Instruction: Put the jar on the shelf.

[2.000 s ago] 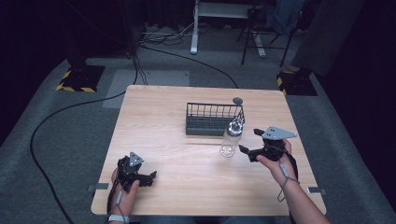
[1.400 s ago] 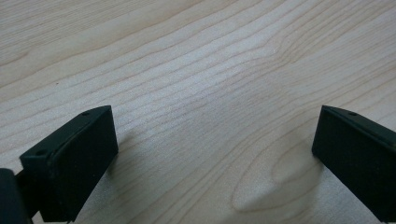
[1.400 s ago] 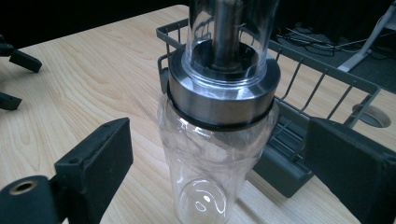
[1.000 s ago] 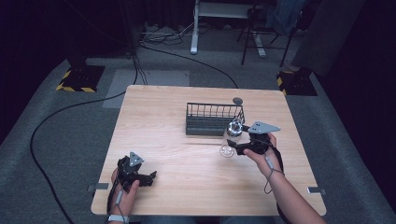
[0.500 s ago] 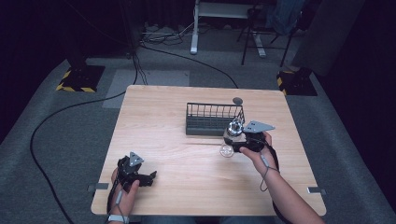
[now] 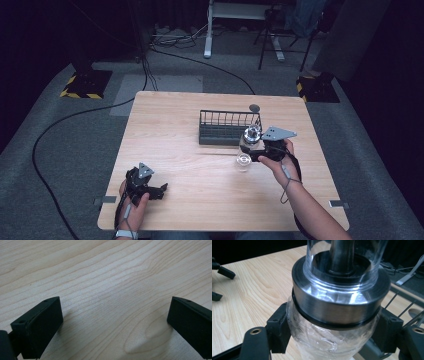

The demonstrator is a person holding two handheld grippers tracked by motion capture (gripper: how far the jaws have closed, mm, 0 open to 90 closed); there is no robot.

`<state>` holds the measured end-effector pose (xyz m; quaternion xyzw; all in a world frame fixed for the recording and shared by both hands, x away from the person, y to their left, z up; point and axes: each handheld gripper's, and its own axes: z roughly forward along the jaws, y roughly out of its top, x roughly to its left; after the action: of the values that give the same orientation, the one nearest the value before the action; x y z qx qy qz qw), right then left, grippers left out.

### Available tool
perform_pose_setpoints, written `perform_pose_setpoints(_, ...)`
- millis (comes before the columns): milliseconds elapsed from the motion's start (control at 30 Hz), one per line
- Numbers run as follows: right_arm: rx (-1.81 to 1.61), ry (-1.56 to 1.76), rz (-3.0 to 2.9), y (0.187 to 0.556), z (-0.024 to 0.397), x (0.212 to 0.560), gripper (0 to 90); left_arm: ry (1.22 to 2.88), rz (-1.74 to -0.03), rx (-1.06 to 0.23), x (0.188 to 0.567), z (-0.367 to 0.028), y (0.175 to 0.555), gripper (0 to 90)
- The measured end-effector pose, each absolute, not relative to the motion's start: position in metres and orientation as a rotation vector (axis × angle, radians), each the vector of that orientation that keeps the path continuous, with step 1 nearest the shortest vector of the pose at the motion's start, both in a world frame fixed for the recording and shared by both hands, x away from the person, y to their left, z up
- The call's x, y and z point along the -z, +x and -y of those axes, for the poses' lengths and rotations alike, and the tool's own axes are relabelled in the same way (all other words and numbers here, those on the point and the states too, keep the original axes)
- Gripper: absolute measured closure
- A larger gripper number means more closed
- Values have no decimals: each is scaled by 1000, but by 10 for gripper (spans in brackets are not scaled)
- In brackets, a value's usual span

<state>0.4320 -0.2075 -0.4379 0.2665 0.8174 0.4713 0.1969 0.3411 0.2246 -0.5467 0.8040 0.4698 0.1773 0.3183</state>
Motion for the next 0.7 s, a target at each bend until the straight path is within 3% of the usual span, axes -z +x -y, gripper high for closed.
perform_pose_setpoints(700, -1334, 690, -2266, 438, 204, 388, 284, 2116, -1232, -466, 547, -225, 342, 2)
